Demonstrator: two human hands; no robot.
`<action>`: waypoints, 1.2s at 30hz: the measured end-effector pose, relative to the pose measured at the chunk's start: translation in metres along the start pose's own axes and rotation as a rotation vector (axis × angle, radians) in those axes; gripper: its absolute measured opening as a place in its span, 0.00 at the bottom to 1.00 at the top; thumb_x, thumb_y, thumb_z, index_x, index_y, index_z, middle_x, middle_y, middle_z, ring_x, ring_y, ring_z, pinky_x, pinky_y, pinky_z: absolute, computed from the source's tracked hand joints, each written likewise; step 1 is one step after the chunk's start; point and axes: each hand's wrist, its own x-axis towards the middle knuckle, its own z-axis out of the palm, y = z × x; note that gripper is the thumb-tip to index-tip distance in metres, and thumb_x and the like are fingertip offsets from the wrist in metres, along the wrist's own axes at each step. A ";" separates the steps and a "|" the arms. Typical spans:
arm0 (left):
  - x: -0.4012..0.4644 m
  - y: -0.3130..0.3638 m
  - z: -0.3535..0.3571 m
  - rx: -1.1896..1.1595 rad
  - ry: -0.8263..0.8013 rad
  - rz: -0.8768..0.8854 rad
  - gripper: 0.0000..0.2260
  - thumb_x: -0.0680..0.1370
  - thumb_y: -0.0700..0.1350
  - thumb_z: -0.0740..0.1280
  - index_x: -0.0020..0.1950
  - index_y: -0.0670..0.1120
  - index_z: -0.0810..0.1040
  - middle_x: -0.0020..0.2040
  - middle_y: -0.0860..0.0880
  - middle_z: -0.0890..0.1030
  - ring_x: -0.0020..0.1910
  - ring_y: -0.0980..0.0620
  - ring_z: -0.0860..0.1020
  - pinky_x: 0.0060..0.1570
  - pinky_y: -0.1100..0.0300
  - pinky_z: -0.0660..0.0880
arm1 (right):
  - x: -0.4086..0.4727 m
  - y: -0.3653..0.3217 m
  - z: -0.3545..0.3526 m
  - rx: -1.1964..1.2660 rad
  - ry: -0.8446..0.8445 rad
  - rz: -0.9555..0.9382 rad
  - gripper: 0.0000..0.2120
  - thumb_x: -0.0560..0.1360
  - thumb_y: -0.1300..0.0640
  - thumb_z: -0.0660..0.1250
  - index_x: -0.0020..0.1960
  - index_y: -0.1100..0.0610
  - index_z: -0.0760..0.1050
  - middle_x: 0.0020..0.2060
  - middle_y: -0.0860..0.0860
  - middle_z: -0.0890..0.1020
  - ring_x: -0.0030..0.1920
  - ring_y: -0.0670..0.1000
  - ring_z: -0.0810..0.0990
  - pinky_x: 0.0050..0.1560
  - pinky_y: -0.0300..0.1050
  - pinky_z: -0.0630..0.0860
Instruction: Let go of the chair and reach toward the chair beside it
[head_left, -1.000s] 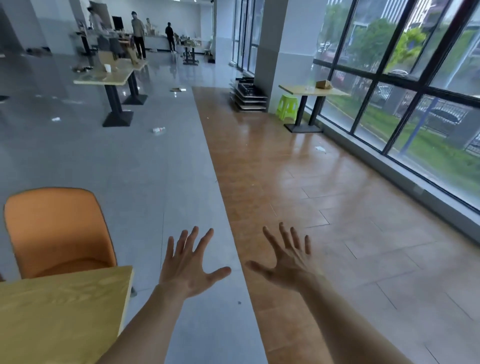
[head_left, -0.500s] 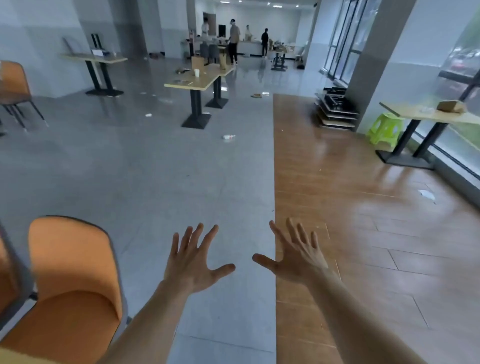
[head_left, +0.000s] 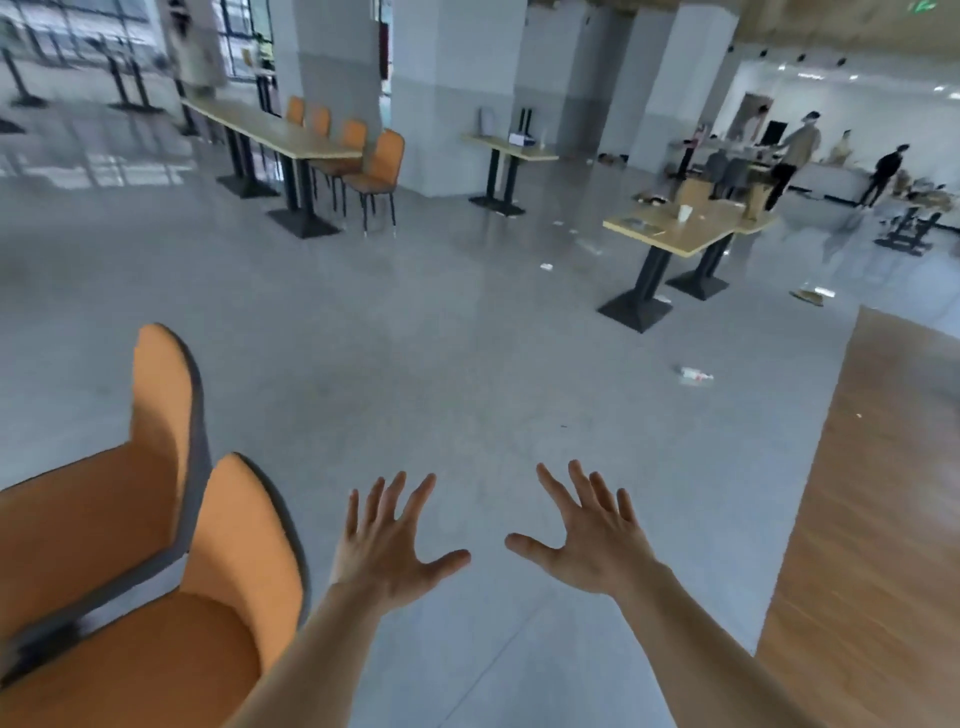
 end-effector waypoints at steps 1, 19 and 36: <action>0.019 -0.008 -0.004 -0.001 0.008 -0.054 0.48 0.63 0.82 0.47 0.77 0.62 0.37 0.80 0.50 0.44 0.77 0.47 0.39 0.74 0.44 0.35 | 0.032 -0.009 -0.010 -0.001 -0.007 -0.049 0.51 0.62 0.15 0.45 0.77 0.36 0.33 0.80 0.50 0.37 0.80 0.55 0.39 0.78 0.61 0.39; 0.144 -0.099 -0.026 0.005 0.270 -1.015 0.48 0.64 0.82 0.50 0.77 0.63 0.37 0.81 0.50 0.44 0.78 0.45 0.40 0.73 0.42 0.35 | 0.399 -0.202 -0.037 -0.211 -0.225 -1.068 0.59 0.52 0.12 0.39 0.78 0.36 0.35 0.81 0.53 0.40 0.80 0.59 0.43 0.77 0.64 0.44; 0.089 -0.089 0.066 -0.274 0.424 -1.785 0.49 0.62 0.82 0.55 0.75 0.66 0.35 0.81 0.50 0.43 0.78 0.45 0.40 0.74 0.44 0.37 | 0.376 -0.372 0.065 -0.674 -0.358 -1.860 0.55 0.66 0.23 0.64 0.78 0.39 0.34 0.81 0.55 0.43 0.80 0.59 0.41 0.77 0.64 0.43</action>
